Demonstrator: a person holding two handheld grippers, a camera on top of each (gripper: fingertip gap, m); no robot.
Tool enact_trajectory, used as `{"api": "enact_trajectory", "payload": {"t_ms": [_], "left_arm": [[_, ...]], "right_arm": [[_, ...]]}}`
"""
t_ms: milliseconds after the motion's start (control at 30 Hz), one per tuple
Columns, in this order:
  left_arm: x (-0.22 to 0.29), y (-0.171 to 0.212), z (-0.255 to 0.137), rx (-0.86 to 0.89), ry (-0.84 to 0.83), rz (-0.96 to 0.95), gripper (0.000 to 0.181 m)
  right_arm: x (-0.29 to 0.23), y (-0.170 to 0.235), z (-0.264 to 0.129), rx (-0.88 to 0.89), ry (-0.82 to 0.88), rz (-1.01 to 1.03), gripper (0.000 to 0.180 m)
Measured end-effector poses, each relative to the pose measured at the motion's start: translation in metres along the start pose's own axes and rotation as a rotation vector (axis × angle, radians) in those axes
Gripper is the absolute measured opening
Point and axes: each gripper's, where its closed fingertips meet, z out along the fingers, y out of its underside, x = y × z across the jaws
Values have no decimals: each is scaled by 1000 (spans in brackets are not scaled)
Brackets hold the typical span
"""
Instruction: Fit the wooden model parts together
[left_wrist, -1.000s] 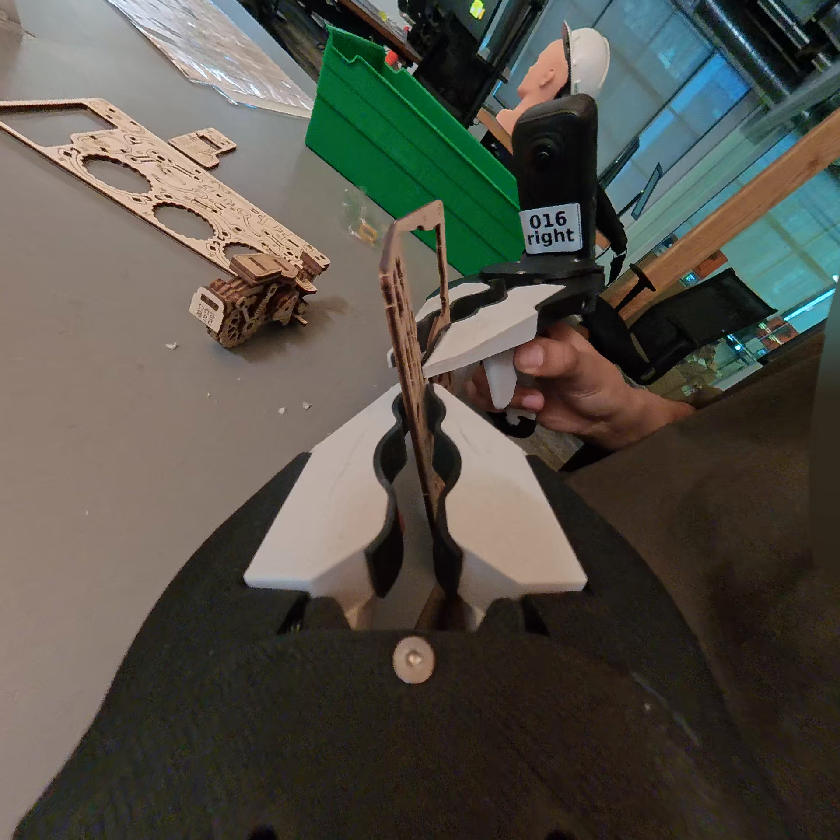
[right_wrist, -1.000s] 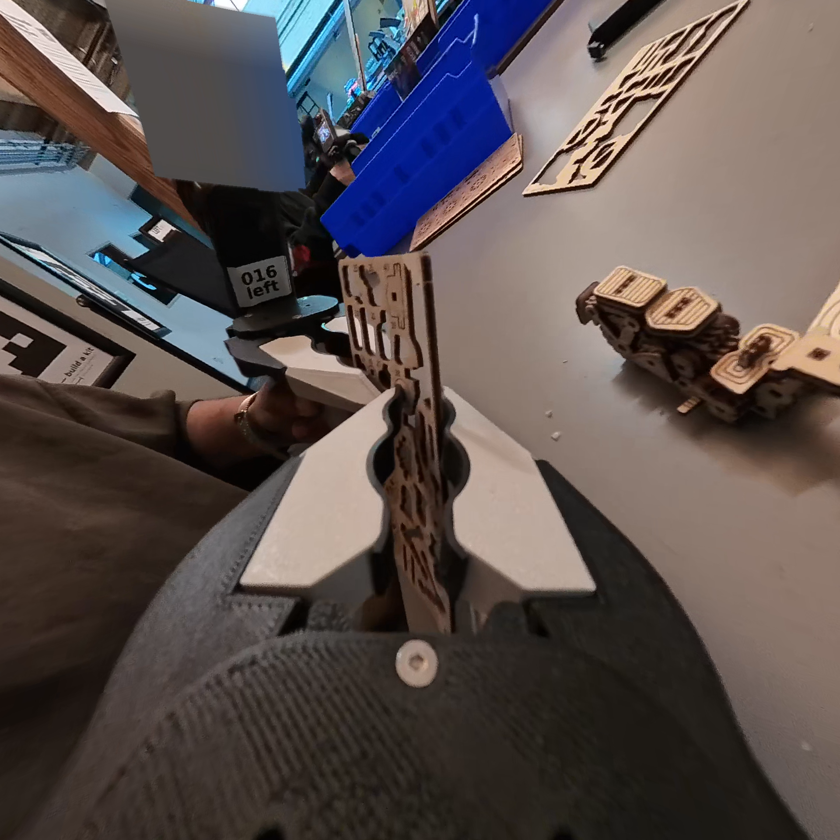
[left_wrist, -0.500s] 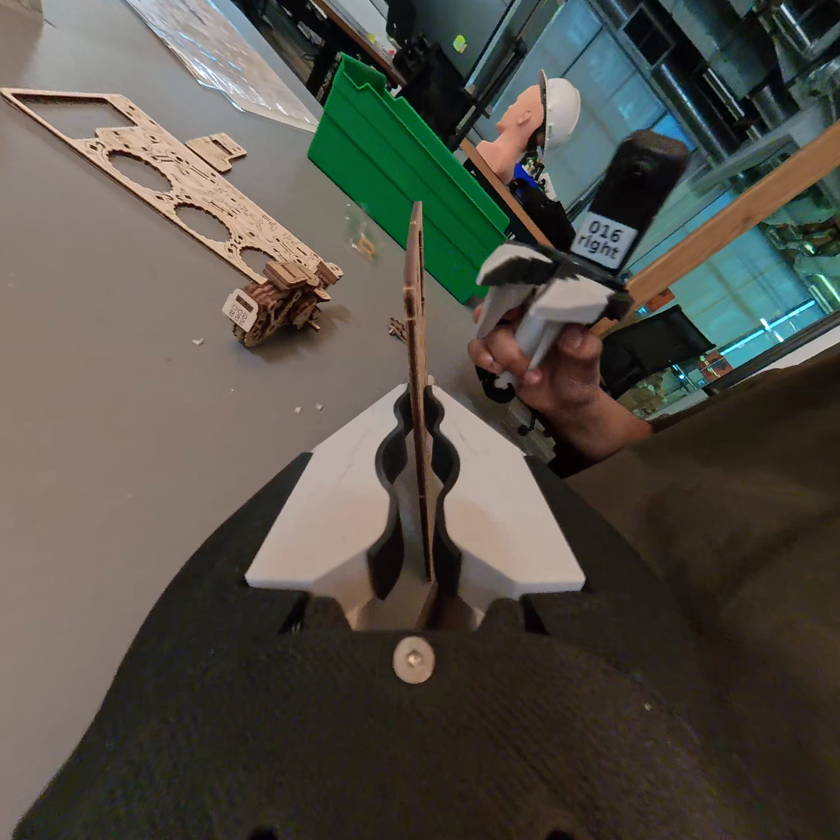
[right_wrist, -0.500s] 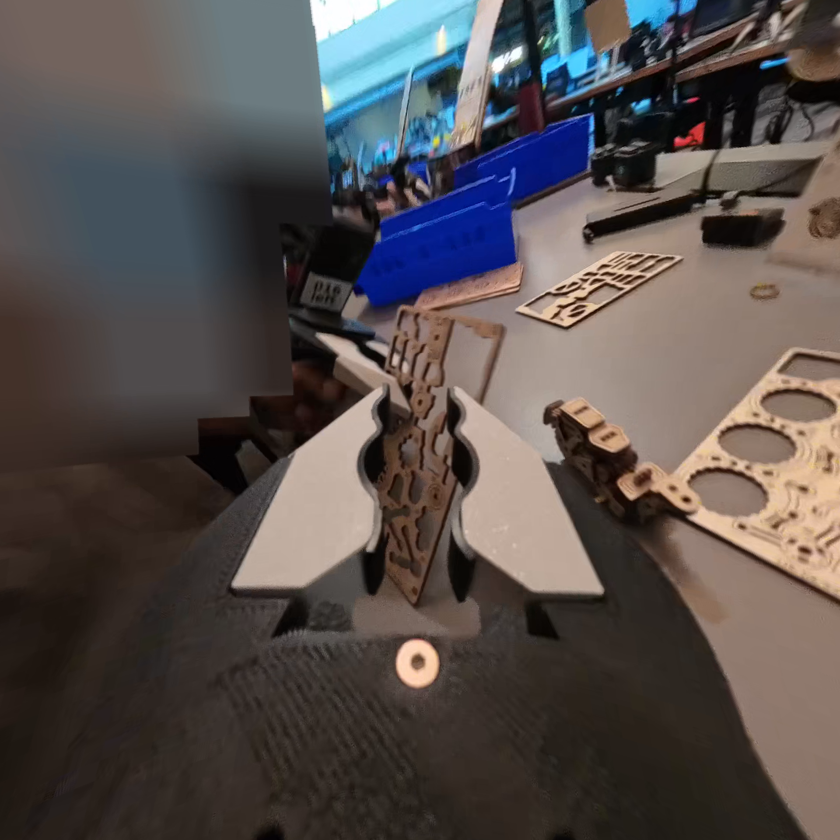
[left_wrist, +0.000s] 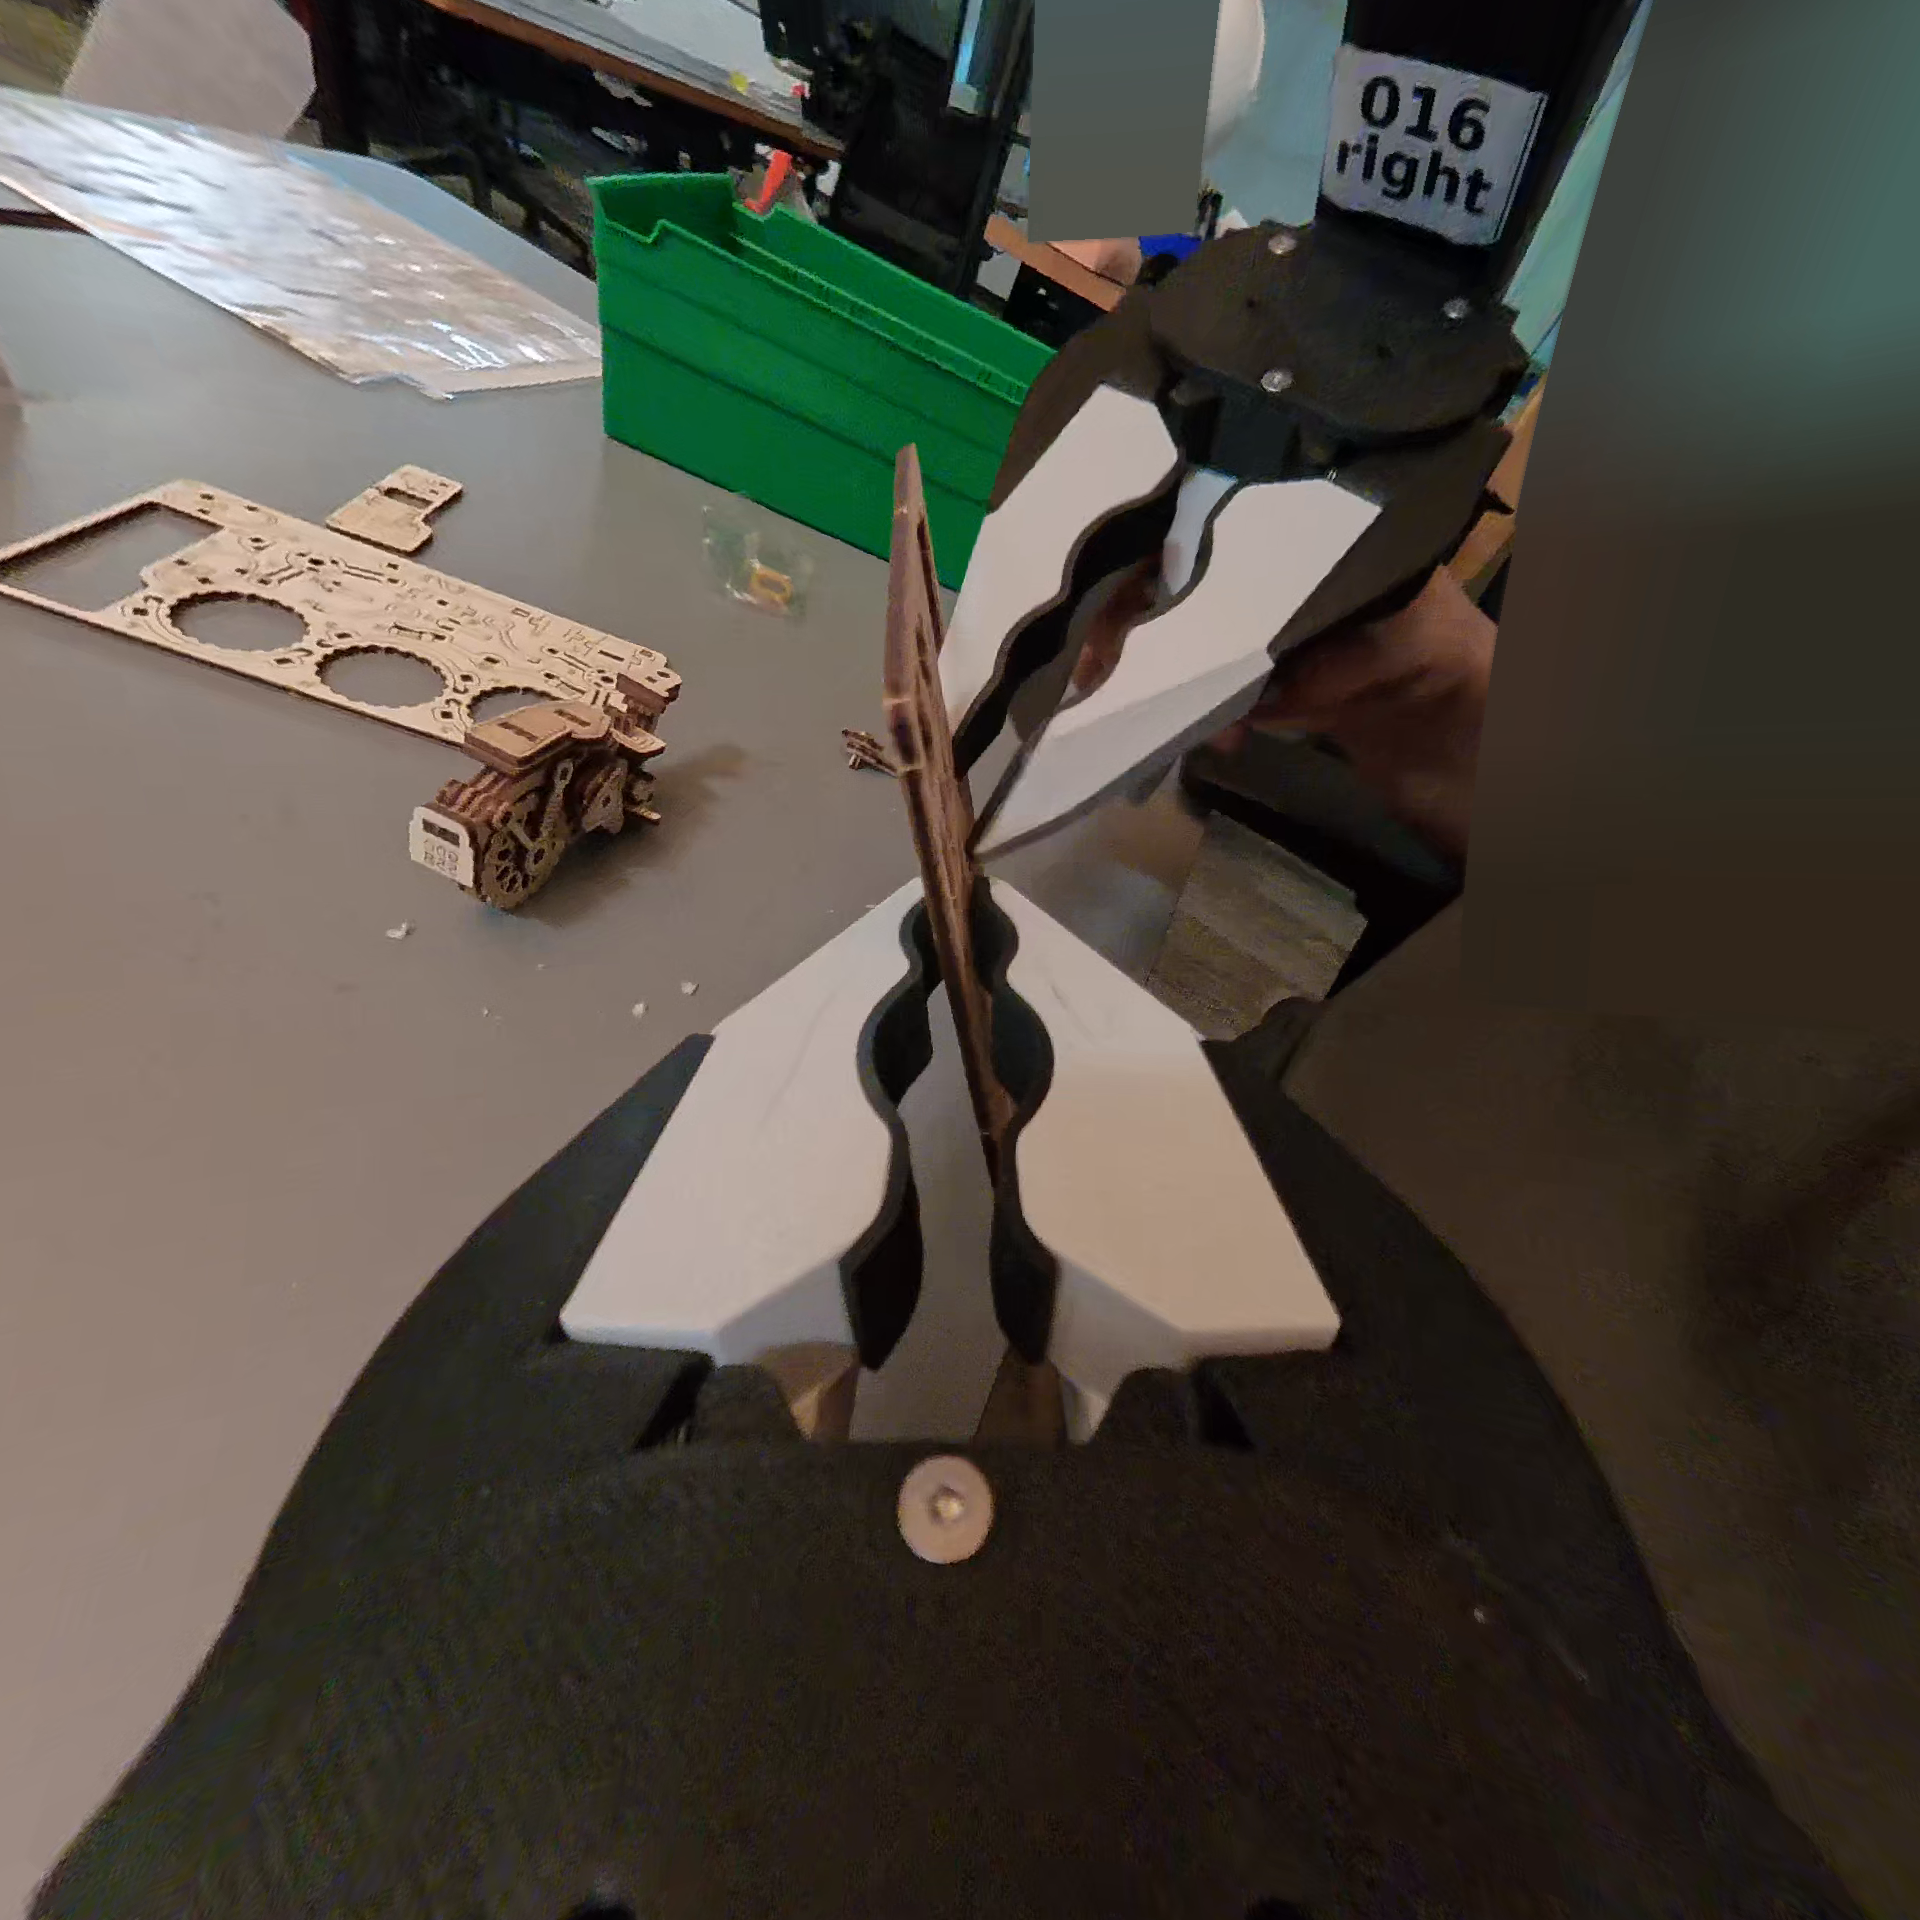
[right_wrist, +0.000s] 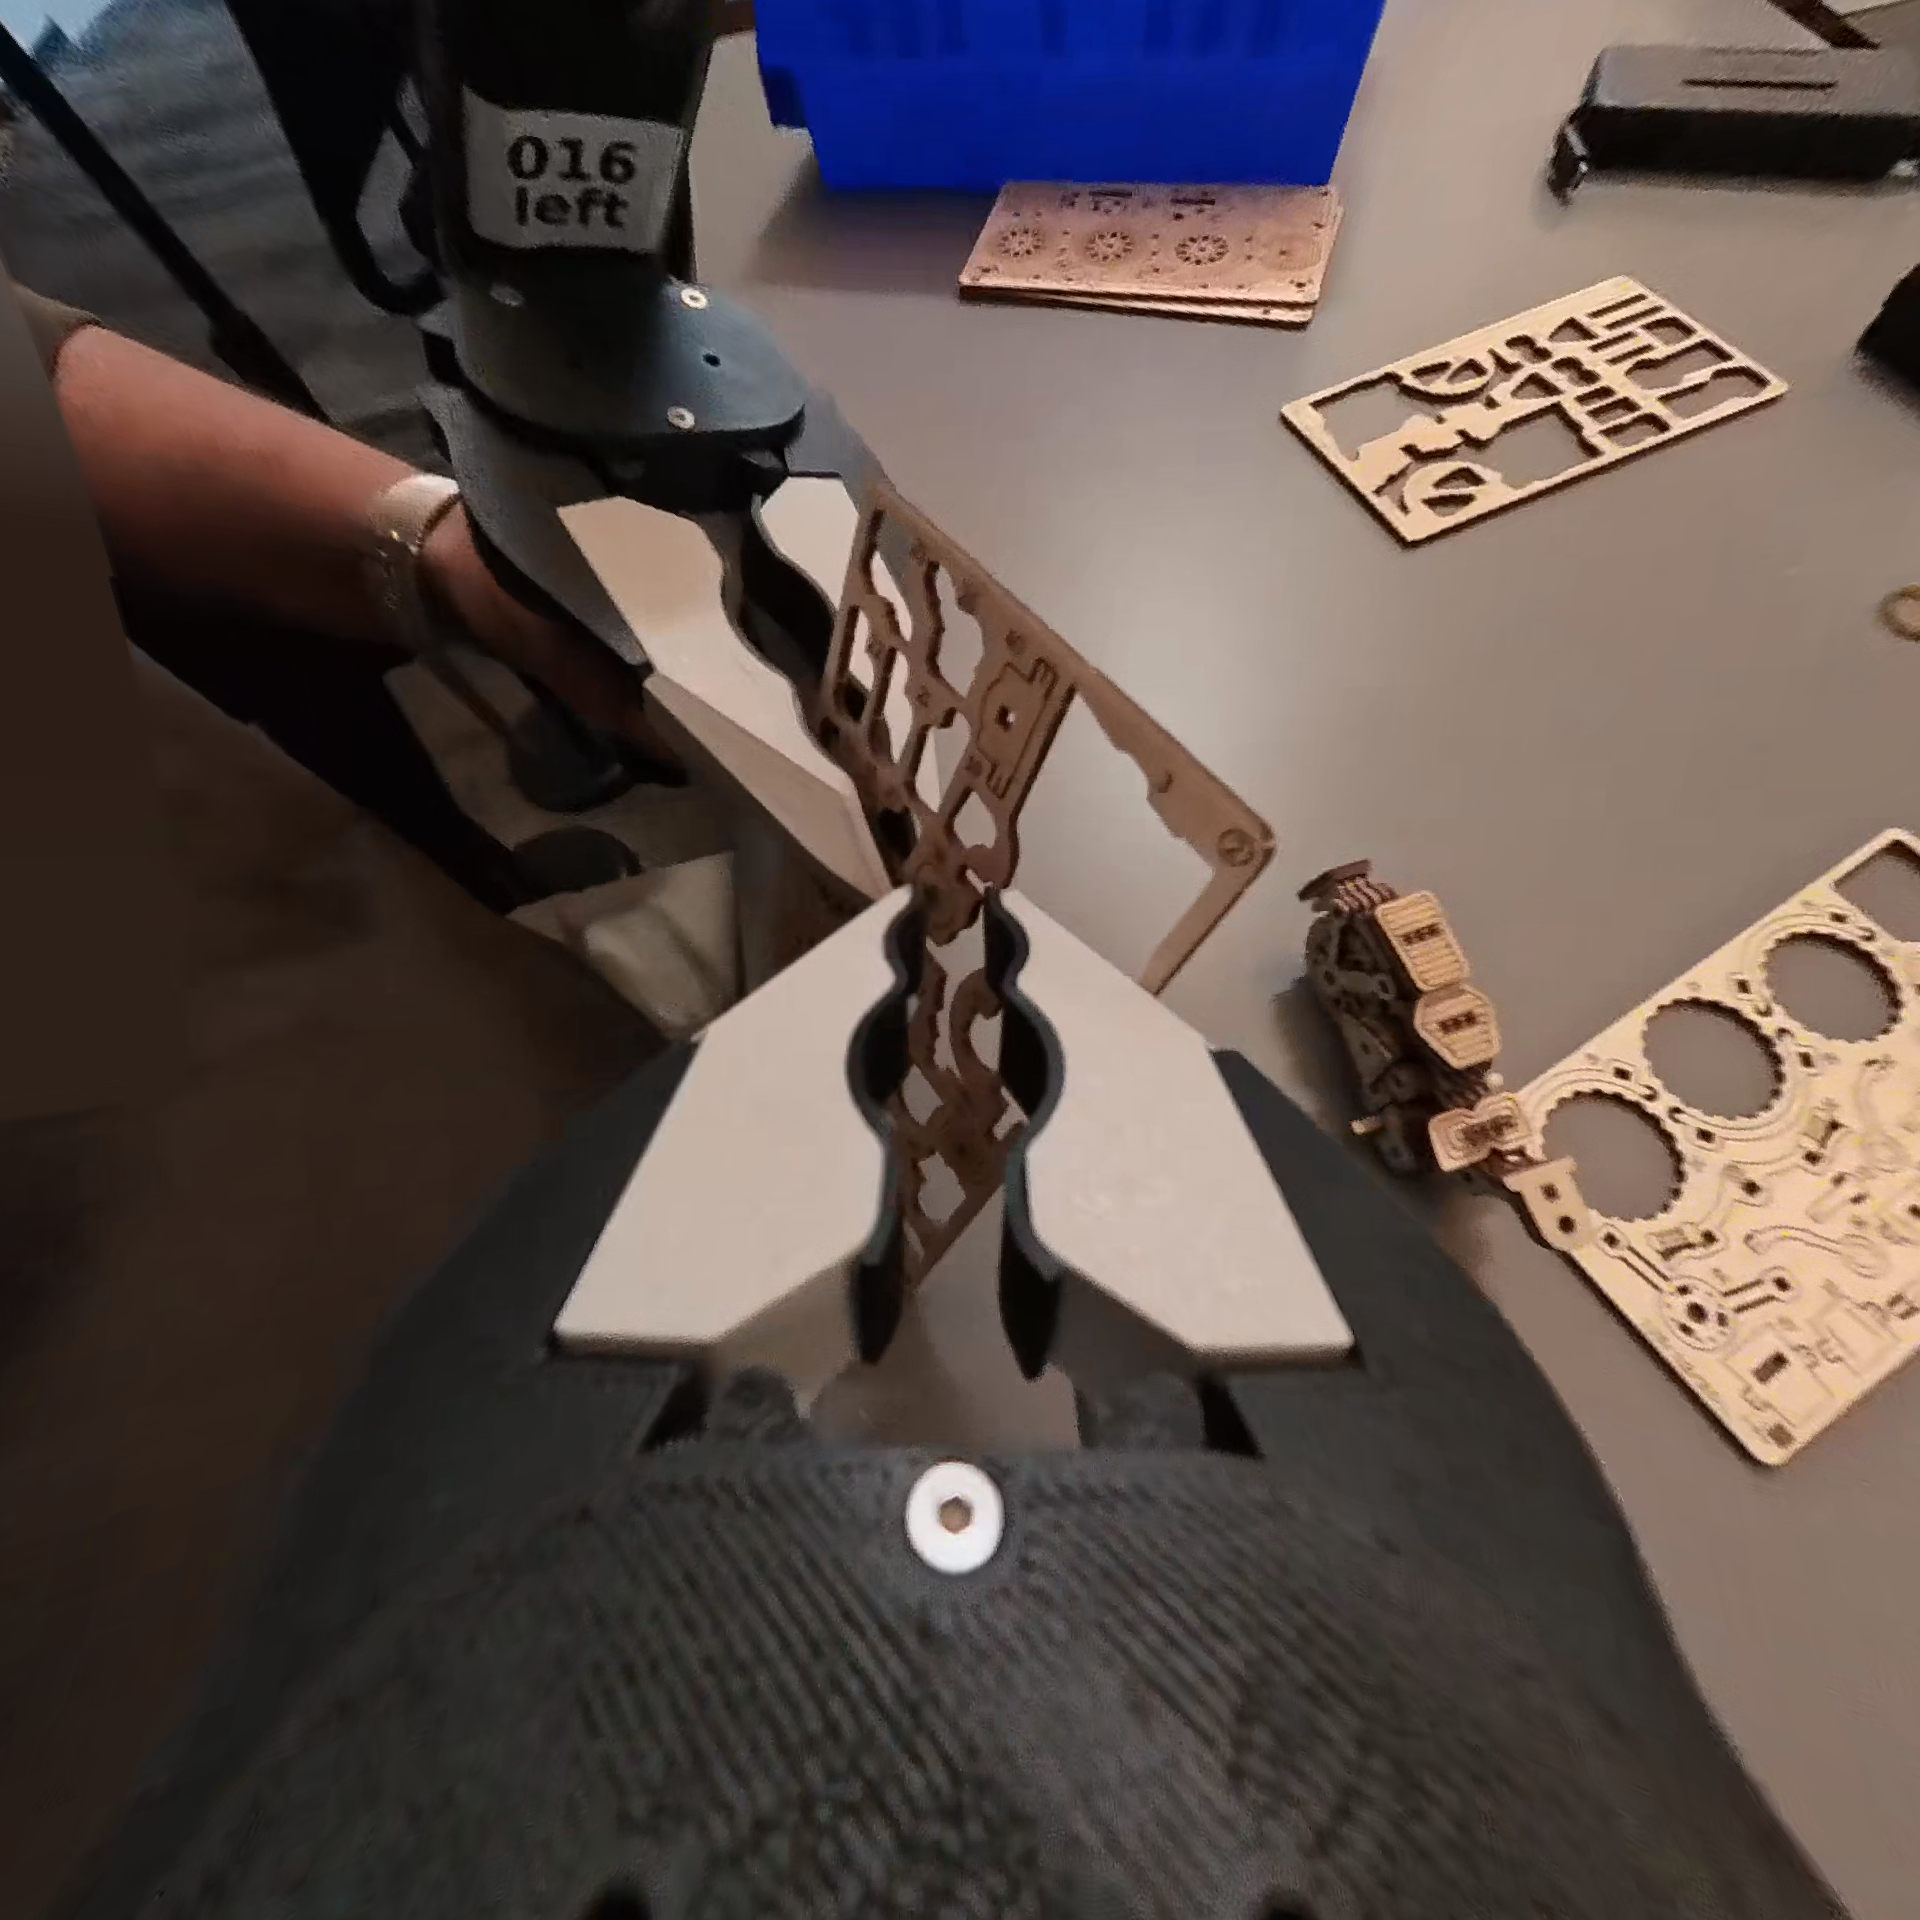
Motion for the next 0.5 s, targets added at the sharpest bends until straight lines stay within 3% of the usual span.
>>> {"api": "enact_trajectory", "payload": {"t_ms": [300,500], "left_arm": [[-3,0,-2,13,-44,-19,1],[-9,2,-3,16,-79,-58,1]], "right_arm": [[1,-1,4,-20,0,68,7],[5,-1,9,-30,88,91,8]]}}
